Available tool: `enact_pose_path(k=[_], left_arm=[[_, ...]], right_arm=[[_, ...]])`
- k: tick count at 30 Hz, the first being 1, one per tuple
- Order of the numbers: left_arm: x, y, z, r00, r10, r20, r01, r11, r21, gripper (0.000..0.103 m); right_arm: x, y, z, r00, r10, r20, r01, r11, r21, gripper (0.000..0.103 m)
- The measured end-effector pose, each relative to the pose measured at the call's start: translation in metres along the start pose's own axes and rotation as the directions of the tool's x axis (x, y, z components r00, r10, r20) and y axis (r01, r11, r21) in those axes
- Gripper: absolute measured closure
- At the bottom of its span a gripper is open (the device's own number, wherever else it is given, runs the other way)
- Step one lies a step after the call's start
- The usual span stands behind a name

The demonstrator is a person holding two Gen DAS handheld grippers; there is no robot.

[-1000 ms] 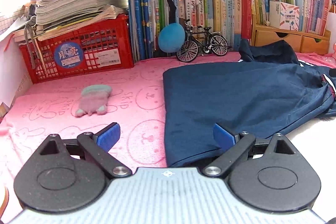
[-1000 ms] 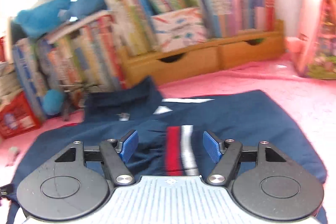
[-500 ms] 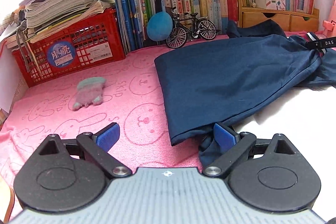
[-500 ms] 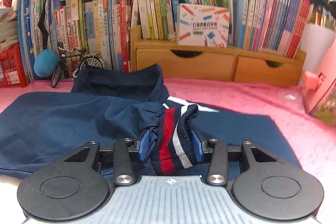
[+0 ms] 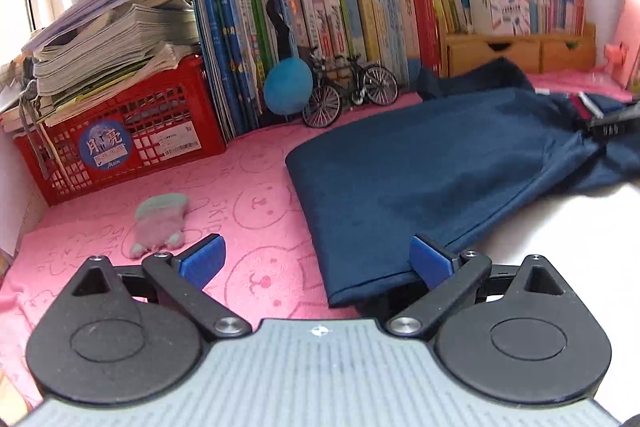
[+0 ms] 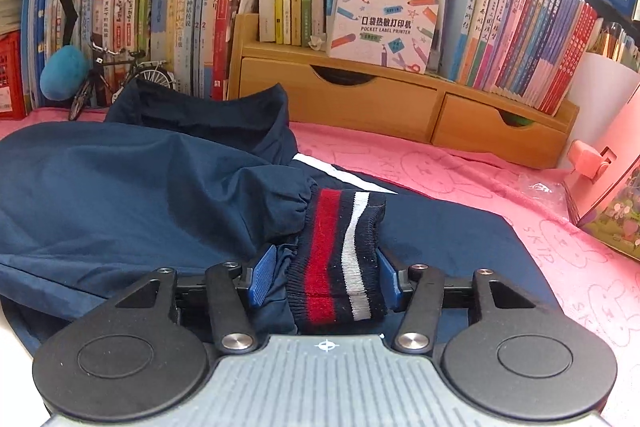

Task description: Fold clothes

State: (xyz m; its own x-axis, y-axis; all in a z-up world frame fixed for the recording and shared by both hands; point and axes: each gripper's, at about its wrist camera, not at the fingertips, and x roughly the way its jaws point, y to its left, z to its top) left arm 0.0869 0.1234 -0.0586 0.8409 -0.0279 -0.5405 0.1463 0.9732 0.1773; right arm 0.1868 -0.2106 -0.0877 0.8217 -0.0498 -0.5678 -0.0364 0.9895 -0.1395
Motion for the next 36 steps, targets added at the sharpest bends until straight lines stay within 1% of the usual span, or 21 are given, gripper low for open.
enact_pose_path(k=[7,8,9,10,11,14,15,17,19,21,24,26,27,29,31,32,34,35,36], left_arm=[[0.004,-0.014,-0.016,0.998,-0.052,-0.029,0.053,0.998,0.022,0.004],[0.007,-0.016,-0.015,0.999,-0.034,-0.029,0.034,0.999,0.023,0.003],[0.011,-0.017,-0.014,0.999,0.028,-0.029,-0.027,0.999,0.032,0.003],[0.016,-0.017,-0.013,0.993,0.114,-0.034,-0.112,0.993,0.045,0.004],[0.019,-0.015,-0.013,0.984,0.172,-0.039,-0.170,0.984,0.047,0.004],[0.020,0.005,-0.017,0.980,0.188,-0.059,-0.189,0.982,-0.012,0.002],[0.019,0.008,-0.019,0.979,0.196,-0.060,-0.197,0.980,-0.010,0.002],[0.019,0.011,-0.021,0.977,0.203,-0.064,-0.204,0.979,-0.007,0.002],[0.020,0.013,-0.021,0.977,0.199,-0.071,-0.201,0.980,-0.014,0.002],[0.021,0.015,-0.020,0.978,0.192,-0.080,-0.194,0.981,-0.023,0.001],[0.018,0.017,-0.021,0.981,0.175,-0.087,-0.177,0.984,-0.013,0.001],[0.013,0.015,-0.020,0.985,0.154,-0.077,-0.150,0.987,0.048,0.001],[0.010,0.016,-0.019,0.988,0.137,-0.071,-0.132,0.989,0.073,0.002],[0.000,0.023,-0.016,0.995,0.079,-0.059,-0.074,0.993,0.094,0.002],[-0.011,0.035,-0.009,0.998,0.010,-0.059,-0.006,0.997,0.073,0.002],[-0.016,0.042,-0.005,0.998,-0.033,-0.051,0.035,0.998,0.046,0.002],[-0.028,0.056,0.003,0.993,-0.118,-0.031,0.117,0.993,-0.007,0.002],[-0.032,0.062,0.008,0.989,-0.147,-0.012,0.146,0.989,-0.039,0.002],[-0.031,0.064,0.014,0.989,-0.148,0.022,0.149,0.985,-0.084,0.001]], right_arm=[[0.001,0.000,0.001,1.000,0.005,-0.012,-0.005,1.000,0.003,0.046],[0.001,0.000,0.002,1.000,0.004,-0.012,-0.003,1.000,0.003,0.046],[0.001,0.000,0.002,1.000,0.002,-0.013,-0.002,1.000,0.002,0.046],[0.001,0.000,0.002,1.000,0.001,-0.014,-0.001,1.000,0.001,0.047],[0.001,0.001,0.002,1.000,-0.001,-0.015,0.001,1.000,0.001,0.047],[0.000,0.002,0.002,1.000,-0.022,-0.011,0.022,1.000,-0.020,0.046],[0.000,0.005,0.001,0.998,-0.058,0.002,0.058,0.996,-0.063,0.046],[-0.001,0.009,-0.002,0.990,-0.138,0.037,0.143,0.976,-0.164,0.046],[-0.001,0.002,-0.004,0.991,-0.130,0.032,0.133,0.976,-0.172,0.046],[-0.001,-0.005,-0.003,0.995,-0.102,0.016,0.103,0.985,-0.138,0.046],[-0.001,-0.005,-0.004,0.995,-0.097,0.014,0.098,0.986,-0.136,0.045],[-0.001,-0.004,-0.004,0.995,-0.099,0.015,0.100,0.985,-0.142,0.045],[-0.001,-0.004,-0.004,0.995,-0.100,0.016,0.102,0.984,-0.144,0.043],[-0.001,-0.004,-0.004,0.995,-0.098,0.015,0.099,0.985,-0.142,0.043],[-0.002,-0.004,-0.004,0.995,-0.097,0.015,0.098,0.985,-0.141,0.043],[-0.002,-0.004,-0.004,0.995,-0.097,0.015,0.099,0.985,-0.141,0.043],[-0.002,-0.004,-0.003,0.995,-0.098,0.015,0.099,0.985,-0.142,0.043],[-0.002,-0.004,-0.003,0.995,-0.098,0.015,0.099,0.985,-0.142,0.043],[-0.002,-0.004,-0.003,0.995,-0.098,0.015,0.099,0.985,-0.142,0.043]])
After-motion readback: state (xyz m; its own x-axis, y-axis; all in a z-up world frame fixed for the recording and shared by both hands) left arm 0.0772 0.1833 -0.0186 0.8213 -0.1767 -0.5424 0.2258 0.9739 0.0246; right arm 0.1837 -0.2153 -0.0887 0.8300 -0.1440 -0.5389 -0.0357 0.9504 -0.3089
